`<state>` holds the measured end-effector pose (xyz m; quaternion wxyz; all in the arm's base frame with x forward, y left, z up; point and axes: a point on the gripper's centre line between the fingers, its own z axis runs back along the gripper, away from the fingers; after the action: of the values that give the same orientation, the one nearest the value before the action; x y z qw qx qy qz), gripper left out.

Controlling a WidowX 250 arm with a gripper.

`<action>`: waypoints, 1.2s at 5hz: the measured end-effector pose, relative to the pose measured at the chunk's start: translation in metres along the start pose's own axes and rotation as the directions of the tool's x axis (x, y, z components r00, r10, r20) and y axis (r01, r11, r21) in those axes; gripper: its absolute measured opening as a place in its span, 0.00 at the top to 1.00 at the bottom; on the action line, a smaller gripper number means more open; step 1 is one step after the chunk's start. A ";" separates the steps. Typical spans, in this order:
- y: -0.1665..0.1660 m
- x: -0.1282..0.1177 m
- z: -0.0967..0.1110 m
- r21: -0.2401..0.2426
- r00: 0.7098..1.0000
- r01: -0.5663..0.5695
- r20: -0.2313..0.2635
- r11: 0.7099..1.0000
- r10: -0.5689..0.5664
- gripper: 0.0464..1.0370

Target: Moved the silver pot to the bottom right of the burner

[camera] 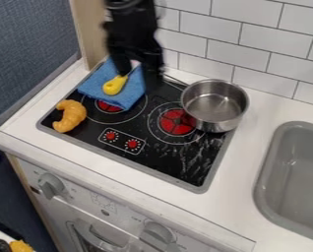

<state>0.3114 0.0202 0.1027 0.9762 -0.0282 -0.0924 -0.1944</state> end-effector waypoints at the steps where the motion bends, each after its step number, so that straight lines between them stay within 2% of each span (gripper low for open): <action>1: -0.042 0.030 -0.047 -0.087 0.969 0.237 -0.051 0.968 -0.242 0.04; 2: -0.075 0.053 -0.088 -0.121 0.906 0.406 -0.074 0.906 -0.417 0.04; 3: -0.117 0.078 -0.111 -0.089 0.888 0.445 -0.087 0.891 -0.452 0.04; 4: -0.114 0.075 -0.114 -0.076 0.883 0.457 -0.079 0.886 -0.462 0.09; 5: -0.111 0.065 -0.111 -0.060 0.892 0.447 -0.050 0.892 -0.450 0.36; 6: -0.103 0.058 -0.111 -0.037 0.905 0.420 -0.060 0.907 -0.421 0.65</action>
<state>0.3431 -0.1063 0.0071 0.9135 -0.0125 -0.0616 -0.4020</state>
